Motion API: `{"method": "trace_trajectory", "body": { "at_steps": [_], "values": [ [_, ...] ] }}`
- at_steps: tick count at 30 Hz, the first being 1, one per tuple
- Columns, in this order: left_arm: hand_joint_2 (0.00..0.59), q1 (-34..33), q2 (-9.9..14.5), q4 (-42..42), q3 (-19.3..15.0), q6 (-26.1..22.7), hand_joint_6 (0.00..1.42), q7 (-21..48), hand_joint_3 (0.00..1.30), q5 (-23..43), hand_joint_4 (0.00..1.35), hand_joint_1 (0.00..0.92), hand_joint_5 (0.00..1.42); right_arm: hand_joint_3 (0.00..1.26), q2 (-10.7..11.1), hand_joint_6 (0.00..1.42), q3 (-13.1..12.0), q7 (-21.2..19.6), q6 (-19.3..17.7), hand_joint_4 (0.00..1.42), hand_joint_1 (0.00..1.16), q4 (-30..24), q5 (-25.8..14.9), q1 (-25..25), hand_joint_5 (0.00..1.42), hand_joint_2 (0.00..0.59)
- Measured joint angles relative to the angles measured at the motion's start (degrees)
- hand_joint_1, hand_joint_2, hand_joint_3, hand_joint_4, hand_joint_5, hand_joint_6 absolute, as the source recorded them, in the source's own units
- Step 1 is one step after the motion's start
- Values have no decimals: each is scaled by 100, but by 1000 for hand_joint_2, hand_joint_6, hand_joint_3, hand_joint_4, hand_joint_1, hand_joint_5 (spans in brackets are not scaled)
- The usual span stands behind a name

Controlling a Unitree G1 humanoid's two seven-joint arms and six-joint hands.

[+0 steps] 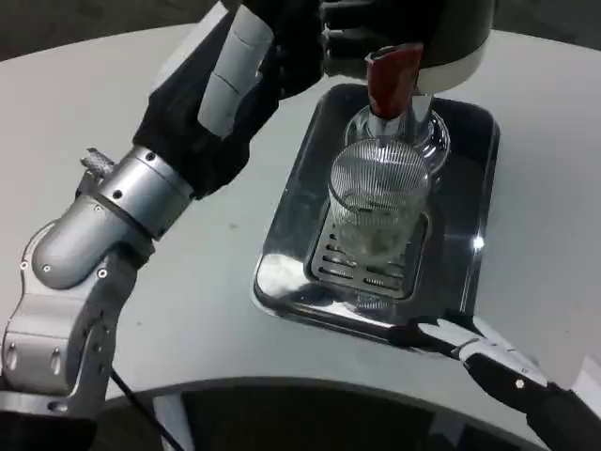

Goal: Grasp the cup under the faucet to collect the drink, then remove the cup.

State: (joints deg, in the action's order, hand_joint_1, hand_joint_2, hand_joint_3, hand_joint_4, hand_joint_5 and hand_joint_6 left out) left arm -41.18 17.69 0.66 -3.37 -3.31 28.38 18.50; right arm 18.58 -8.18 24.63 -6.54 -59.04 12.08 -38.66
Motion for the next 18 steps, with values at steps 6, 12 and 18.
{"method": "trace_trajectory", "body": {
  "at_steps": [6, 12, 18],
  "values": [
    [36, -58, -92, 0, 31, -89, 342, 84, 335, 8, 276, 0, 388, 196, -1, 0, -2, -2, 0, 106, 516, 0, 0, -35, 2, 472],
    [37, -192, -134, 91, 148, -96, 338, 257, 314, 5, 249, 0, 360, 202, -5, 0, -2, -5, -1, 116, 517, -1, -2, -49, 13, 472],
    [37, -258, -180, 394, 248, -16, 318, 437, 300, -95, 236, 0, 344, 204, -7, 0, -3, -12, -1, 116, 517, -1, -2, -59, 13, 472]
  ]
}}
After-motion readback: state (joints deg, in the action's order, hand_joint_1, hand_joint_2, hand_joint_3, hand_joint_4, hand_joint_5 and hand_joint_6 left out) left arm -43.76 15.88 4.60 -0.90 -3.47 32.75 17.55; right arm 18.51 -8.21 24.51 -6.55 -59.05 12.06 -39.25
